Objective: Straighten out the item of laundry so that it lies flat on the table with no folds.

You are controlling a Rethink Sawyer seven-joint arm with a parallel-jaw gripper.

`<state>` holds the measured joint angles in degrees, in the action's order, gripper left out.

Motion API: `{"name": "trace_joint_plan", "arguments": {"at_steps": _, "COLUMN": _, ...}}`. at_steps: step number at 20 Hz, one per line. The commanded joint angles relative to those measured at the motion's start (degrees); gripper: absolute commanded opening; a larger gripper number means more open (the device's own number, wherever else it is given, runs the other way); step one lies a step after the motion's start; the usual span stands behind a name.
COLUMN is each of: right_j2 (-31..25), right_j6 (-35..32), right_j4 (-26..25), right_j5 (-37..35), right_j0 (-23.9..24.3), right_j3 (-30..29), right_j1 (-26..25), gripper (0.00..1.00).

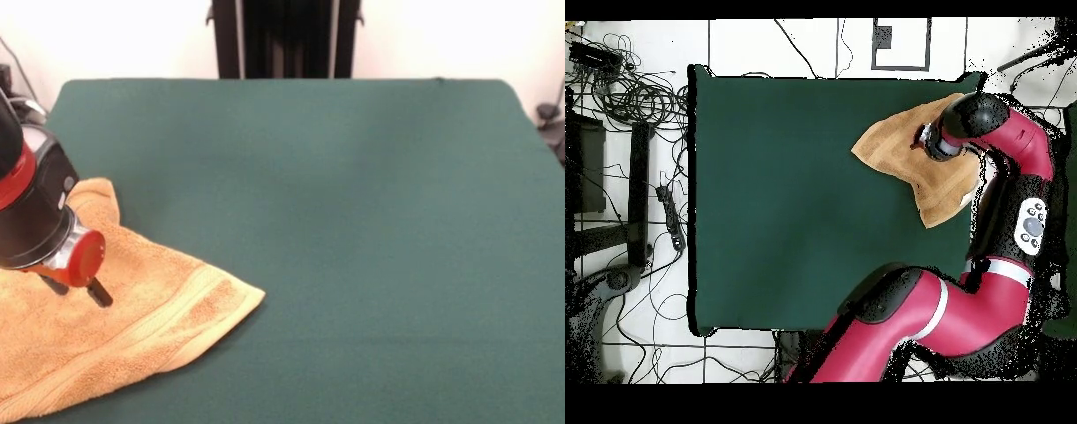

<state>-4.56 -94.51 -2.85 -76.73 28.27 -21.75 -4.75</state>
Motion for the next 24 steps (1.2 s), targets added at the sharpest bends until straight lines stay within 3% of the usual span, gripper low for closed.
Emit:
{"name": "trace_joint_plan", "arguments": {"at_steps": 1, "right_j2": -6.5, "right_j6": -0.6, "right_j4": 3.3, "right_j5": 4.0, "right_j0": -0.4, "right_j3": -7.3, "right_j1": 0.8, "gripper": 1.00}}
{"name": "trace_joint_plan", "arguments": {"at_steps": 4, "right_j2": -6.1, "right_j6": -1.3, "right_j4": 3.1, "right_j5": 26.5, "right_j0": 1.3, "right_j3": -33.7, "right_j1": 11.9, "gripper": 1.00}}
{"name": "trace_joint_plan", "arguments": {"at_steps": 7, "right_j2": -7.4, "right_j6": -3.7, "right_j4": -1.1, "right_j5": 45.4, "right_j0": 3.0, "right_j3": -50.5, "right_j1": 18.8, "gripper": 1.00}}
{"name": "trace_joint_plan", "arguments": {"at_steps": 10, "right_j2": -8.2, "right_j6": -6.1, "right_j4": -3.9, "right_j5": 54.4, "right_j0": 4.4, "right_j3": -57.4, "right_j1": 21.0, "gripper": 1.00}}
{"name": "trace_joint_plan", "arguments": {"at_steps": 15, "right_j2": -6.9, "right_j6": -9.0, "right_j4": -4.3, "right_j5": 59.0, "right_j0": 4.2, "right_j3": -63.6, "right_j1": 23.1, "gripper": 1.00}}
{"name": "trace_joint_plan", "arguments": {"at_steps": 24, "right_j2": -6.0, "right_j6": -15.1, "right_j4": -7.1, "right_j5": 78.6, "right_j0": 5.4, "right_j3": -76.2, "right_j1": 24.9, "gripper": 1.00}}
